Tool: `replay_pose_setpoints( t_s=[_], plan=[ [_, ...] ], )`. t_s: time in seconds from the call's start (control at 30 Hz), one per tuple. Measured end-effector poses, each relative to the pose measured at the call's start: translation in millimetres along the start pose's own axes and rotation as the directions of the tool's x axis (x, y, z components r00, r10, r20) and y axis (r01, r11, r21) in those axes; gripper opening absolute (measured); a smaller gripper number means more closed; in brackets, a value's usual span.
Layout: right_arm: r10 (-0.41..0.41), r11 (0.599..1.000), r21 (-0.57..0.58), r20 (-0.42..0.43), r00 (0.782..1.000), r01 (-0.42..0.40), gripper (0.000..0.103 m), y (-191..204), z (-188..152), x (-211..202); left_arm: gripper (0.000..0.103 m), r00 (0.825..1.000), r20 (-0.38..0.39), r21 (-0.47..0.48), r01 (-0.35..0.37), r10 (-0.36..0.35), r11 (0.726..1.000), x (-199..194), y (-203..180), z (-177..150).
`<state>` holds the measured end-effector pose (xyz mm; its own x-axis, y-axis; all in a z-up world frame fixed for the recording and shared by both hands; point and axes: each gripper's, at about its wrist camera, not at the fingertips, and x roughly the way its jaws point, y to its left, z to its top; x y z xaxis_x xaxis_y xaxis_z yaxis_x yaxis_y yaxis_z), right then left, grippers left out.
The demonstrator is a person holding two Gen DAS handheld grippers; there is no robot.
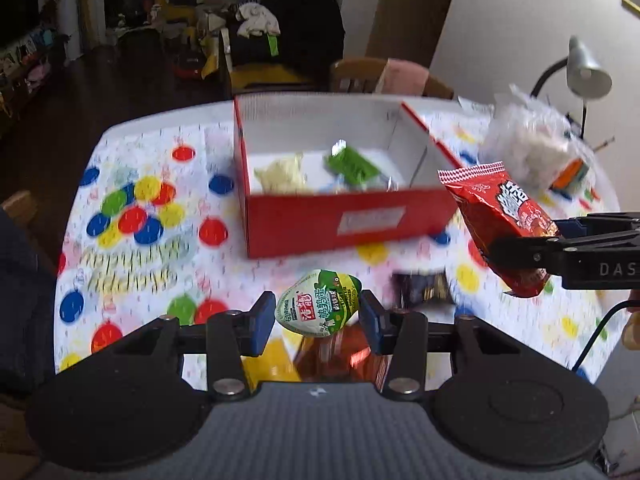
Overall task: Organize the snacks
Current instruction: 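Carry the red bag and green egg snack over the red box, then open both grippers to drop the red bag and egg snack in the box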
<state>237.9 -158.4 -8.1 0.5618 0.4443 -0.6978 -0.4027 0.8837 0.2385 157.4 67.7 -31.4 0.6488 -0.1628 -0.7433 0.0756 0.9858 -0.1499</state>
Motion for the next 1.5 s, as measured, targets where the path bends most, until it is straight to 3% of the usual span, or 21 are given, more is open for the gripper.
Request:
replay_pose_setpoints(
  t_s=[0.33,0.83,1.1,1.5],
  plan=[
    [-0.022,1.0,-0.004,0.011,1.0,0.023,0.062,-30,56,30,0.044,0.996,0.048,0.009,-0.07,0.07,0.997,28,-3,67],
    [-0.036,0.995,-0.091,-0.113,0.993,0.026,0.062,-56,118,123,0.044,0.981,-0.08,0.021,-0.177,0.178,0.984,131,10,144],
    [-0.055,0.995,-0.093,-0.217,0.975,0.035,0.062,-62,131,183,0.044,0.958,-0.205,0.026,-0.199,0.2,0.98,184,16,162],
    [-0.098,0.984,-0.172,-0.307,0.947,0.046,0.062,-49,135,235,0.045,0.921,-0.284,0.086,-0.254,0.268,0.963,224,15,169]
  ],
)
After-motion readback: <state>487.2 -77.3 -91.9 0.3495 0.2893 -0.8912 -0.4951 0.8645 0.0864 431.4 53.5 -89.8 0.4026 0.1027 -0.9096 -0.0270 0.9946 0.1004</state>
